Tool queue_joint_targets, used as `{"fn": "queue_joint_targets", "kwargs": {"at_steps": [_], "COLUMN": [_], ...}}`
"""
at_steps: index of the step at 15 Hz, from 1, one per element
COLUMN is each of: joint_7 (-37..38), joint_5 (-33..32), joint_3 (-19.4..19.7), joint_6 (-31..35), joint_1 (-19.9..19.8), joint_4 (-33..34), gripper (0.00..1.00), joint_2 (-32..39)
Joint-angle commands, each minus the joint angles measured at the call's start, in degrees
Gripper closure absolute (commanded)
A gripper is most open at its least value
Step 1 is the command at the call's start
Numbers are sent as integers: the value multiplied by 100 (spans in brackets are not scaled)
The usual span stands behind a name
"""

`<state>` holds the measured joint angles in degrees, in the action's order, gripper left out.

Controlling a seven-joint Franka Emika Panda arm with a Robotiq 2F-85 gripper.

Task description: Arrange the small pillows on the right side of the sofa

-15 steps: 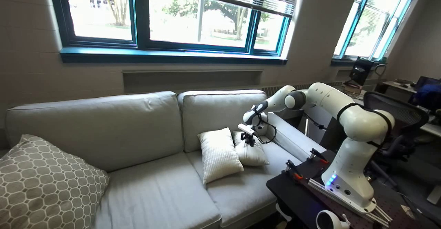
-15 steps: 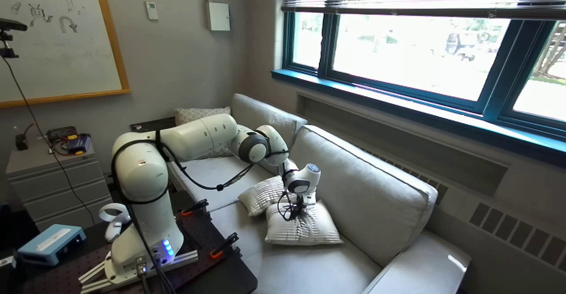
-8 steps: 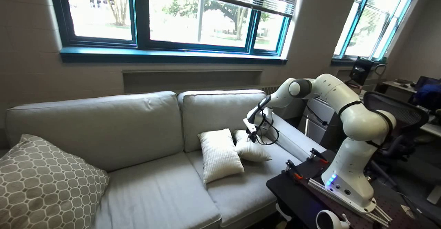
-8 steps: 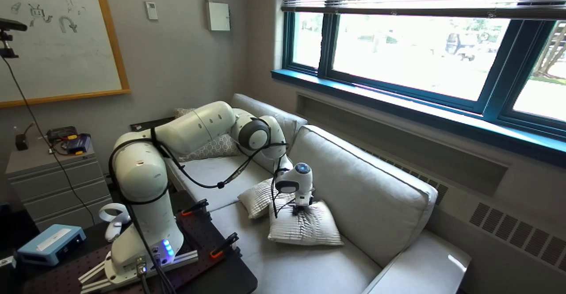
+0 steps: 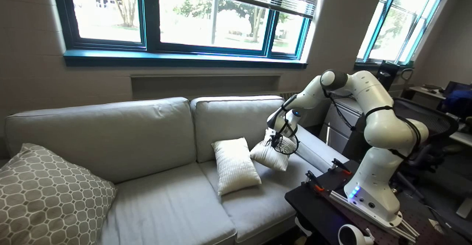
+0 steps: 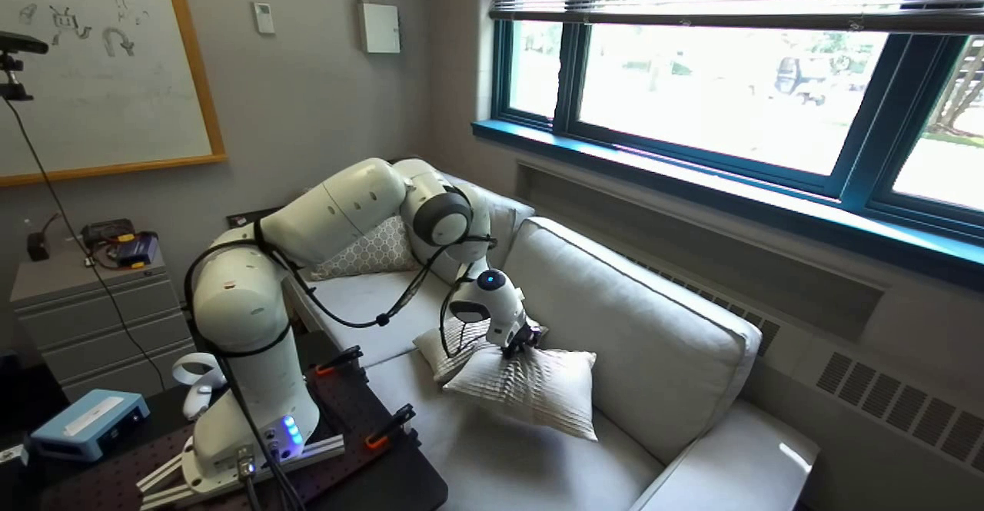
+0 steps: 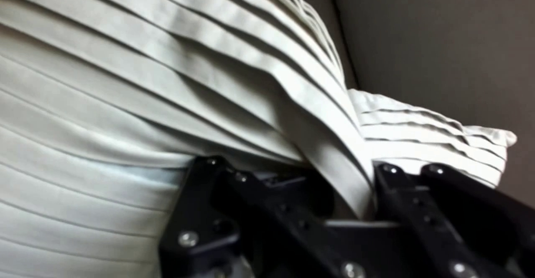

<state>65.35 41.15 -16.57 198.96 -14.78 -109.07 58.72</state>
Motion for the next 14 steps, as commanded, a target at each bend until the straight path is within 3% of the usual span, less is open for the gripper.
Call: {"fn": "queue_joint_targets", "kwargs": {"at_steps": [1,4,6,14], "joint_7": [949,1631,2011,3205], "joint_5": [-24,-155,-302,-1123], "joint_3": [-145,-342,-619,-1695], "joint_6": [-17,-42,-51,-89], "joint_1": [-432,-985,-1577,-4495], "joint_4": [-722,-1036,-1234,-1950], "gripper": [100,100,100,98], "joint_2": [-851,-1213,-1324,-1275]}}
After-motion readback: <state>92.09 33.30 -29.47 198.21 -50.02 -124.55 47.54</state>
